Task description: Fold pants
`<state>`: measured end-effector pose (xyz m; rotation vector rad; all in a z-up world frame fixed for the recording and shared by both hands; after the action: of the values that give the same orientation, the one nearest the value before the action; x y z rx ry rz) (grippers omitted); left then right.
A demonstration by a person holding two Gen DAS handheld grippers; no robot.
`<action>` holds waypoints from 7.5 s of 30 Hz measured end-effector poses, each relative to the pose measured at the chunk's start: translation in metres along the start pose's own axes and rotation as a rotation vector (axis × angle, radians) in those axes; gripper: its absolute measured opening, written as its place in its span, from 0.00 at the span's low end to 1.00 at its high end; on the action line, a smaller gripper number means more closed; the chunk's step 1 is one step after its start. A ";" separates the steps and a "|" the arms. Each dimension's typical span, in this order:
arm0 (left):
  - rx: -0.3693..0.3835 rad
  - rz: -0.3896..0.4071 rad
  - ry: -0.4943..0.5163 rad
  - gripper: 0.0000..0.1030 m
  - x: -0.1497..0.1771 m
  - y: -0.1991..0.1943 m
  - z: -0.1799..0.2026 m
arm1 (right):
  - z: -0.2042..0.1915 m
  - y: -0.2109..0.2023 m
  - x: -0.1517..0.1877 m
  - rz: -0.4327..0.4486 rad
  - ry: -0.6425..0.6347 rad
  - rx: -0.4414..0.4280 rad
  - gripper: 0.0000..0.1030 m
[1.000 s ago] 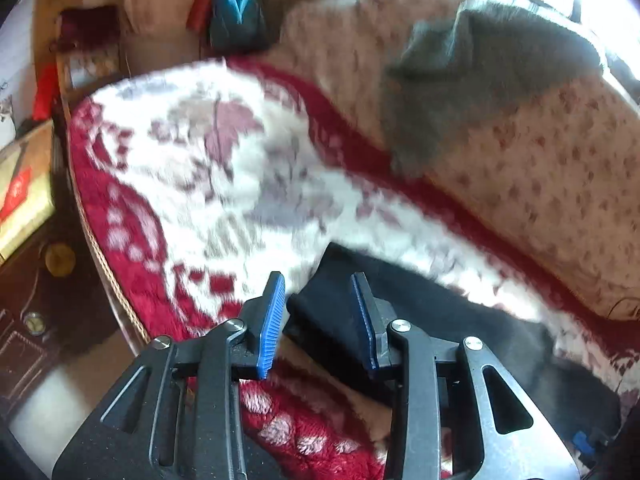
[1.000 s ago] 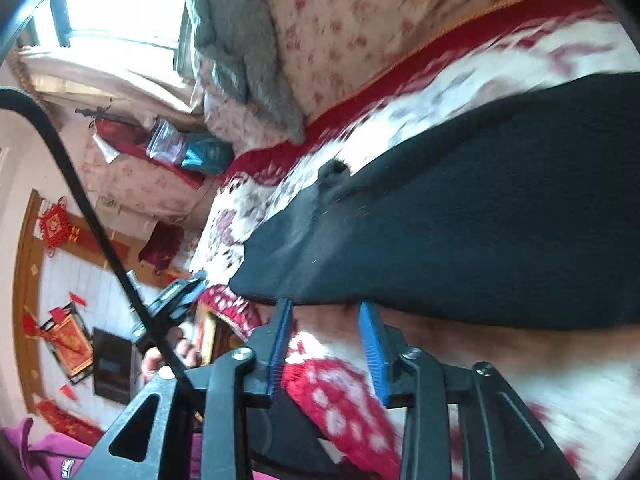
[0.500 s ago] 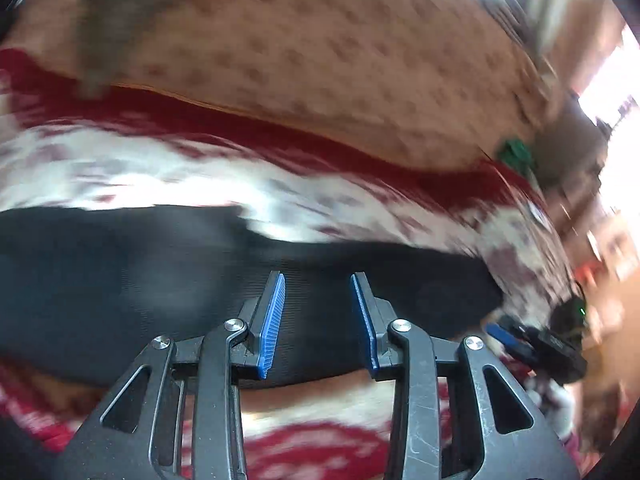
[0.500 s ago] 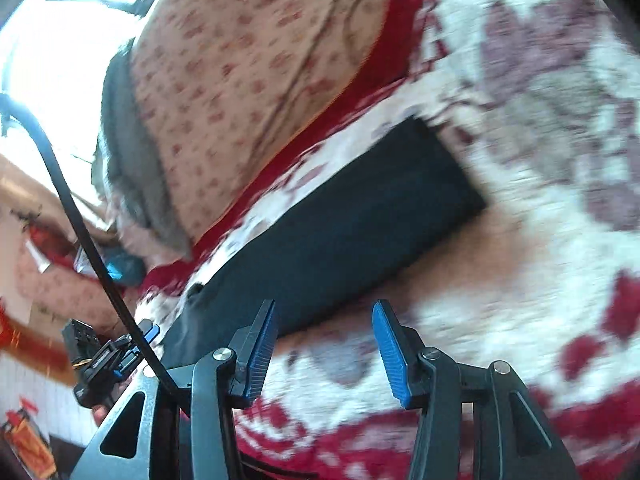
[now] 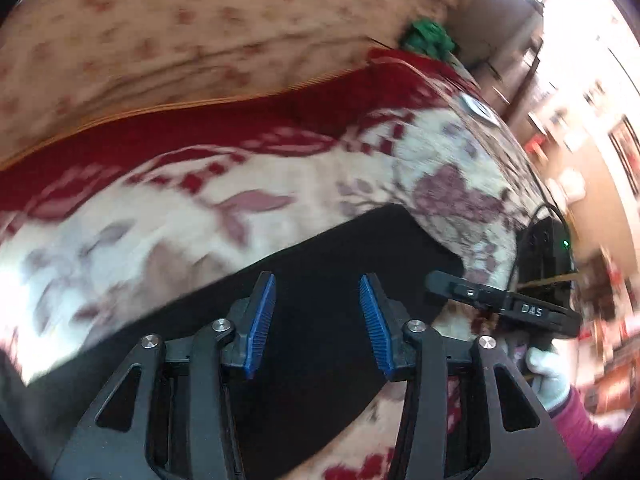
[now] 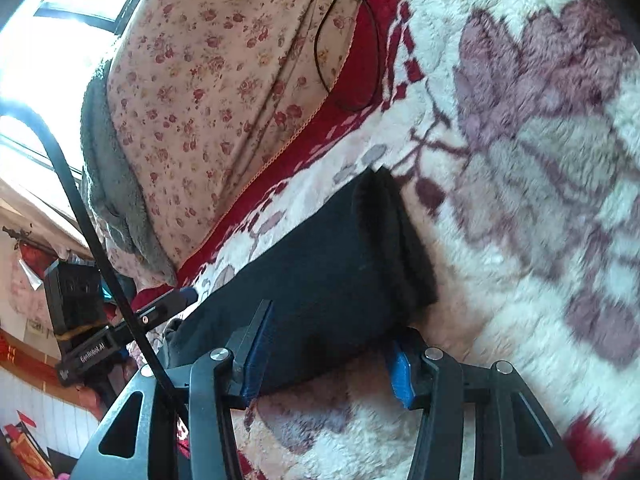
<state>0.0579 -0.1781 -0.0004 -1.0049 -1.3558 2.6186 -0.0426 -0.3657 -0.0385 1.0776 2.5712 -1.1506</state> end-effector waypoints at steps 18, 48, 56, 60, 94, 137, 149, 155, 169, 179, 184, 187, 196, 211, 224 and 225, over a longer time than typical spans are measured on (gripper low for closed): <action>0.118 -0.262 0.291 0.50 -0.025 0.112 0.032 | 0.021 -0.009 -0.006 0.031 0.045 -0.117 0.46; 0.172 0.006 0.369 0.12 -0.052 0.014 0.056 | -0.084 -0.037 -0.017 0.122 -0.134 -0.363 0.10; 0.101 0.121 0.271 0.11 -0.043 -0.078 0.009 | -0.177 -0.024 0.007 0.046 -0.274 -0.488 0.10; 0.041 0.161 0.187 0.06 -0.028 -0.107 -0.028 | -0.214 0.002 0.037 -0.047 -0.328 -0.530 0.10; -0.077 0.279 -0.264 0.47 0.083 -0.178 -0.132 | -0.182 0.072 0.064 -0.128 -0.346 -0.271 0.55; -0.445 0.250 -0.441 0.41 0.146 -0.182 -0.166 | -0.195 0.085 0.065 -0.068 -0.443 -0.033 0.53; -0.506 0.336 -0.571 0.41 0.182 -0.238 -0.199 | -0.262 0.097 0.096 -0.132 -0.562 -0.186 0.53; -0.567 0.386 -0.623 0.41 0.204 -0.272 -0.216 | -0.282 0.122 0.129 -0.214 -0.583 -0.220 0.53; -0.524 0.507 -0.873 0.47 0.264 -0.317 -0.262 | -0.325 0.156 0.177 -0.322 -0.692 -0.279 0.54; -0.517 0.555 -0.932 0.58 0.268 -0.319 -0.281 | -0.380 0.195 0.212 -0.418 -0.772 -0.354 0.54; -0.525 0.579 -0.942 0.58 0.266 -0.318 -0.292 | -0.417 0.217 0.224 -0.449 -0.854 -0.387 0.54; -0.515 0.587 -0.954 0.58 0.266 -0.315 -0.300 | -0.439 0.235 0.231 -0.480 -0.886 -0.409 0.54; -0.479 0.612 -0.982 0.60 0.269 -0.307 -0.311 | -0.492 0.294 0.276 -0.582 -1.002 -0.453 0.57; -0.464 0.697 -0.980 0.61 0.266 -0.309 -0.323 | -0.492 0.373 0.350 -0.694 -1.367 -0.302 0.35; -0.485 0.712 -0.883 0.19 0.251 -0.322 -0.301 | -0.519 0.311 0.312 -0.579 -1.251 -0.462 0.12; -0.497 0.718 -0.864 0.18 0.247 -0.327 -0.295 | -0.522 0.302 0.305 -0.564 -1.234 -0.478 0.12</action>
<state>-0.0586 0.3124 -0.0113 -0.3617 -2.2336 3.5912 0.0161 0.3041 0.0303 -0.4349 1.8804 -0.7662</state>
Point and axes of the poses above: each gripper's, at about its wrist camera, not at the fingertips, and y roughly the way its jaws point, z to its right, x to its underside, the point moved 8 cm from there along y, roughly the way its jaws point, and after that the axes turned 5 degrees about z, right-handed, at the moved point
